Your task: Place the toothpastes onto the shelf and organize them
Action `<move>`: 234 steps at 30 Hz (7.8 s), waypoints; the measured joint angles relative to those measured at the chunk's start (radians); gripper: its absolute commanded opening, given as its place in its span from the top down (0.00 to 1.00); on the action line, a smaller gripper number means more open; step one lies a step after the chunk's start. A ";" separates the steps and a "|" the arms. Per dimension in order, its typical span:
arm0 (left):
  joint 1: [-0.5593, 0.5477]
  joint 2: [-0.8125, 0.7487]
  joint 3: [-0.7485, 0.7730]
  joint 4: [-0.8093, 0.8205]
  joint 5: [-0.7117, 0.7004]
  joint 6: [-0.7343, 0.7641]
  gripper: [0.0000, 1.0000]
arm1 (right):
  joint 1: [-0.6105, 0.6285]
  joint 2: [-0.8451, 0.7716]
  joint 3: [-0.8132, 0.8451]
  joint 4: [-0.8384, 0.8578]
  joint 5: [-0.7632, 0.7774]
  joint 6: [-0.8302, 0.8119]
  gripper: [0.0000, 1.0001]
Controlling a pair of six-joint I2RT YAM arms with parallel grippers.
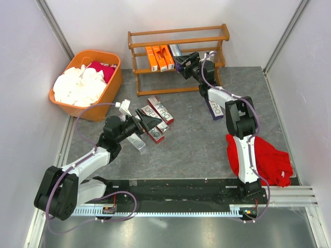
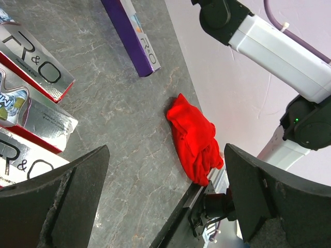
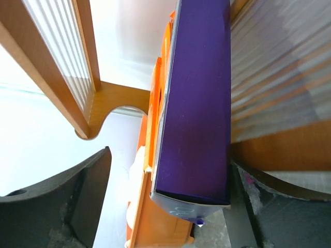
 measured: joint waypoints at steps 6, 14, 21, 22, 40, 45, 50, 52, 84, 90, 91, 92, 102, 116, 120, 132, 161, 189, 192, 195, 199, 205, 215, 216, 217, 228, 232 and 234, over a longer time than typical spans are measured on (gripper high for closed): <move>0.000 0.016 0.000 0.000 0.012 0.000 0.00 | 0.000 -0.058 -0.076 -0.013 -0.005 -0.015 0.06; 0.000 0.018 0.000 0.005 0.025 0.000 0.00 | 0.002 -0.071 -0.114 -0.091 -0.010 -0.045 0.05; 0.000 0.026 0.000 0.007 0.026 0.000 0.00 | 0.002 -0.120 -0.212 -0.081 -0.018 -0.041 0.07; 0.000 0.026 0.000 0.007 0.026 0.000 0.00 | 0.002 -0.129 -0.222 -0.076 -0.020 -0.040 0.07; 0.000 0.038 0.000 0.016 0.027 -0.001 0.00 | 0.002 -0.198 -0.273 0.002 -0.019 -0.006 0.48; 0.000 0.038 0.000 0.018 0.030 -0.001 0.00 | 0.006 -0.156 -0.261 0.015 -0.016 0.010 0.48; 0.000 0.038 0.000 0.023 0.040 -0.001 0.00 | 0.019 -0.119 -0.244 0.016 -0.014 0.020 0.49; 0.000 0.038 0.000 0.023 0.043 -0.001 0.00 | 0.026 -0.105 -0.229 0.021 -0.013 0.024 0.49; 0.000 0.046 -0.003 0.027 0.045 0.000 0.00 | 0.043 -0.610 -0.675 -0.269 0.076 -0.425 0.02; 0.000 0.062 -0.008 0.040 0.046 -0.001 0.00 | 0.039 -0.749 -0.682 -0.509 0.377 -0.707 0.02; 0.000 0.066 -0.008 0.042 0.047 -0.001 0.00 | 0.035 -0.753 -0.689 -0.536 0.413 -0.735 0.02; 0.000 0.069 -0.008 0.044 0.048 -0.001 0.00 | 0.029 -0.754 -0.700 -0.563 0.447 -0.762 0.02; 0.000 0.083 -0.008 0.053 0.053 -0.002 0.00 | -0.014 -0.688 -0.774 -0.703 0.607 -0.905 0.02; 0.000 0.084 -0.009 0.060 0.055 -0.008 0.00 | -0.048 -0.481 -0.707 -0.673 0.524 -0.935 0.35; 0.000 0.089 -0.009 0.061 0.055 -0.008 0.00 | -0.054 -0.513 -0.765 -0.616 0.489 -0.941 0.43; 0.000 0.158 -0.010 0.134 0.077 -0.053 0.00 | 0.025 -0.784 -1.006 -0.583 0.356 -0.913 0.47; -0.031 0.384 -0.014 0.335 0.105 -0.172 0.26 | 0.637 -0.919 -0.908 -0.641 0.417 -0.778 0.45; -0.031 0.470 -0.117 0.658 0.094 -0.357 0.53 | 0.406 -1.271 -1.361 -0.162 0.221 -0.327 0.02; -0.031 0.528 -0.130 0.663 0.087 -0.409 0.52 | 0.382 -1.243 -1.435 -0.047 0.147 -0.231 0.02; -0.031 0.545 -0.134 0.660 0.072 -0.435 0.52 | 0.383 -1.204 -1.468 0.068 0.086 -0.158 0.02; -0.031 0.527 -0.136 0.666 0.058 -0.451 0.52 | 0.383 -1.172 -1.489 0.169 0.041 -0.098 0.02; -0.031 0.522 -0.136 0.672 0.044 -0.469 0.52 | 0.383 -1.167 -1.495 0.199 0.017 -0.067 0.02; -0.031 0.478 -0.126 0.674 0.044 -0.478 0.52 | 0.383 -1.152 -1.500 0.142 0.020 -0.075 0.03; -0.031 0.477 -0.122 0.674 0.044 -0.480 0.52 | 0.383 -1.145 -1.500 0.143 0.020 -0.075 0.04; -0.031 0.477 -0.117 0.673 0.044 -0.482 0.52 | 0.383 -1.133 -1.501 0.148 0.019 -0.075 0.04; -0.042 0.477 -0.090 0.673 0.045 -0.495 0.51 | 0.393 -0.911 -1.550 0.492 -0.006 0.005 0.15; -0.045 0.476 -0.086 0.673 0.044 -0.498 0.51 | 0.393 -0.830 -1.556 0.628 -0.016 0.057 0.28; -0.045 0.476 -0.086 0.669 0.043 -0.498 0.50 | 0.394 -0.798 -1.556 0.670 -0.022 0.084 0.33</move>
